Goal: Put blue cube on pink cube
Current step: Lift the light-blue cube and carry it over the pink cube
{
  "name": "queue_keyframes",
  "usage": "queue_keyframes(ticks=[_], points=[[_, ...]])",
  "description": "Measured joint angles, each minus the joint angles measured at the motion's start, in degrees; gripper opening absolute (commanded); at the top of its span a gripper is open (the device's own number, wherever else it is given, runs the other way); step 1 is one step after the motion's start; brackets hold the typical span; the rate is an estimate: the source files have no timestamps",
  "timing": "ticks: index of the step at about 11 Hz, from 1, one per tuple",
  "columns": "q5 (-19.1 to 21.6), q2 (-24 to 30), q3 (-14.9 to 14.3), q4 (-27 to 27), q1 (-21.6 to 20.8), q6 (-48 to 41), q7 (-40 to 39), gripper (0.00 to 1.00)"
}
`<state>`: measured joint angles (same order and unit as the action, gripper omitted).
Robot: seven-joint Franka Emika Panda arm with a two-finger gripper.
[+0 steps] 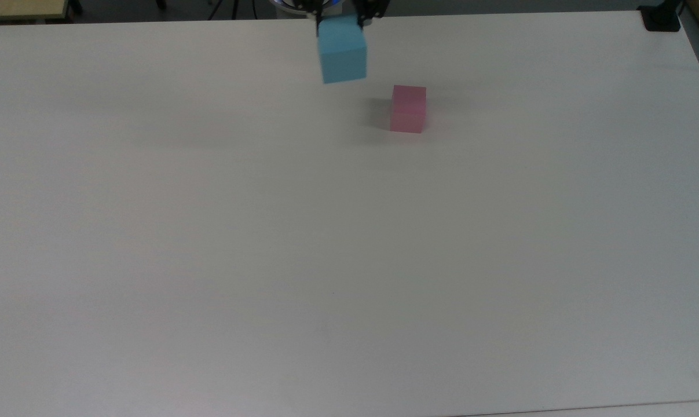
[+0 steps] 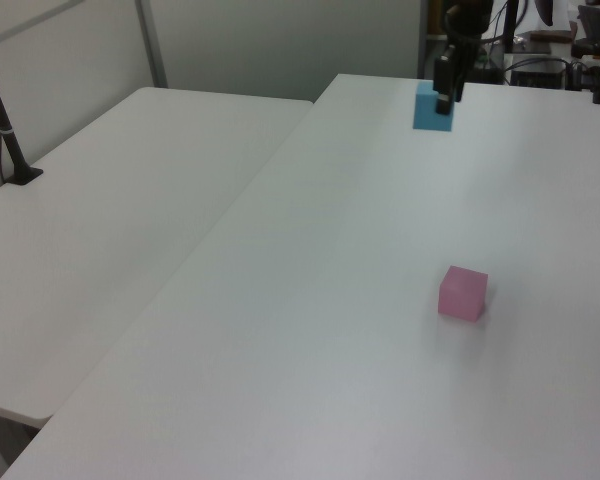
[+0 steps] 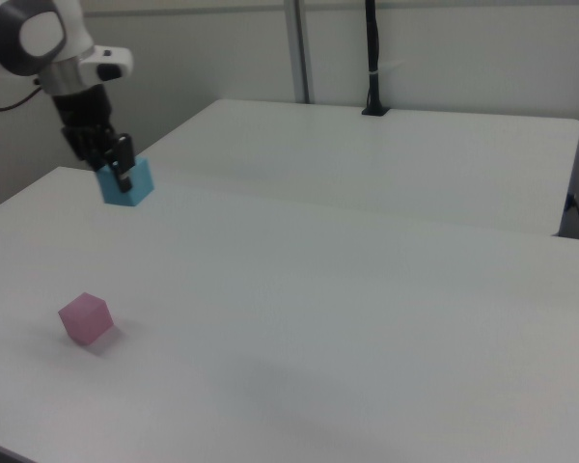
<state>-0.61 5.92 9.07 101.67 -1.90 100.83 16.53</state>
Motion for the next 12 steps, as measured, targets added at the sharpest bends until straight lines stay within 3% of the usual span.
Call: queue_keyframes(ticks=[1, 6, 9, 12], points=[[0.3, 1.1, 2.5, 1.6, 1.0, -0.6, 0.1, 0.25], [3.5, 3.0, 8.3, 10.6, 0.9, -0.5, 1.1, 0.25], [3.6, 3.1, 12.5, 15.6, 0.9, 4.9, 5.6, 0.24], [3.6, 3.1, 13.3, 19.8, 0.8, 11.1, 6.4, 0.24]])
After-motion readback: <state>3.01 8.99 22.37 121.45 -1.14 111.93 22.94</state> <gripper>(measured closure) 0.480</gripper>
